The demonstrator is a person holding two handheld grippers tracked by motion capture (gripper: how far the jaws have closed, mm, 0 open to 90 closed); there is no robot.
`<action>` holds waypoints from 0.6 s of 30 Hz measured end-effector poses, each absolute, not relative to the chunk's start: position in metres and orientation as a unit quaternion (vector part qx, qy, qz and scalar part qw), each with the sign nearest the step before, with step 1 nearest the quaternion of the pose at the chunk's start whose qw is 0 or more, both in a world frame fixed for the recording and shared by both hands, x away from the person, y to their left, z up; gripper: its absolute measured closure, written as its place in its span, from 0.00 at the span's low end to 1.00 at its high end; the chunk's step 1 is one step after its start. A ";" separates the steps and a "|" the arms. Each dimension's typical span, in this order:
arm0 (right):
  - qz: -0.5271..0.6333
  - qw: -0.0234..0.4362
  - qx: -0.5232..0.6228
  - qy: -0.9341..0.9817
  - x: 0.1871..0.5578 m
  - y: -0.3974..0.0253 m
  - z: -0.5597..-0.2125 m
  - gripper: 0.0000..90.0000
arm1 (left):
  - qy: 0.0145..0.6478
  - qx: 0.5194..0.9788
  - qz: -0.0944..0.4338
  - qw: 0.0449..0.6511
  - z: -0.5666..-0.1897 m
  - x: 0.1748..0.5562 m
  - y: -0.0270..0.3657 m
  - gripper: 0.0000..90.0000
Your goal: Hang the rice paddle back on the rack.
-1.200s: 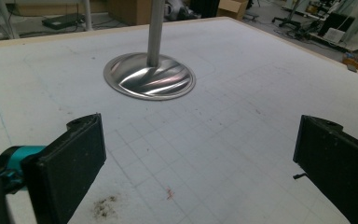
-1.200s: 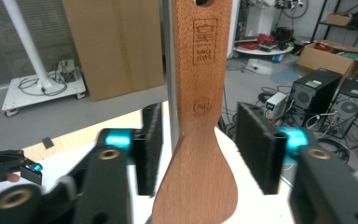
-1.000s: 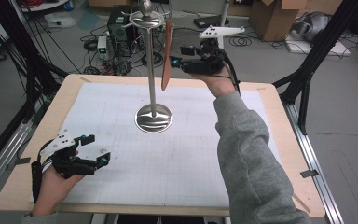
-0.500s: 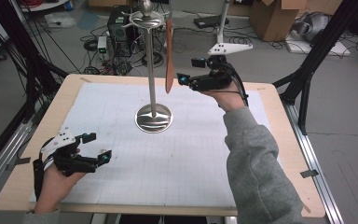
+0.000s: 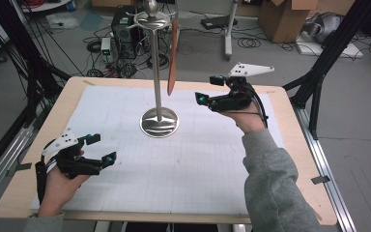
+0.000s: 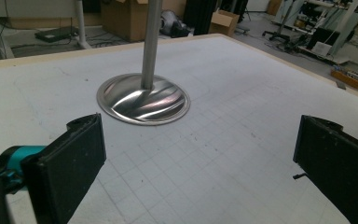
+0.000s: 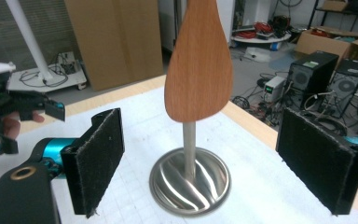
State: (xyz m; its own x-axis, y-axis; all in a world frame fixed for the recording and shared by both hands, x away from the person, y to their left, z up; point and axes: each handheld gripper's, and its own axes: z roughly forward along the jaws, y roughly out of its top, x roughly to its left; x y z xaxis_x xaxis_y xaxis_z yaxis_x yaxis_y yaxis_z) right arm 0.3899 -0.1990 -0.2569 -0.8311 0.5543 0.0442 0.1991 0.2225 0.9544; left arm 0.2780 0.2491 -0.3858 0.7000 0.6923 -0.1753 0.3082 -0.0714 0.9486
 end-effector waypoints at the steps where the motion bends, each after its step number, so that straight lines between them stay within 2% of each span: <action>1: 0.574 0.154 0.247 0.766 0.389 -0.201 -0.260 0.16 | 0.350 0.714 0.166 0.584 -0.386 0.279 0.249 0.03; 8: 0.567 0.141 0.248 0.772 0.379 -0.209 -0.278 0.16 | 0.351 0.710 0.162 0.589 -0.386 0.284 0.249 0.03; 18: 0.563 0.152 0.253 0.772 0.364 -0.224 -0.290 0.16 | 0.349 0.703 0.155 0.600 -0.384 0.286 0.248 0.03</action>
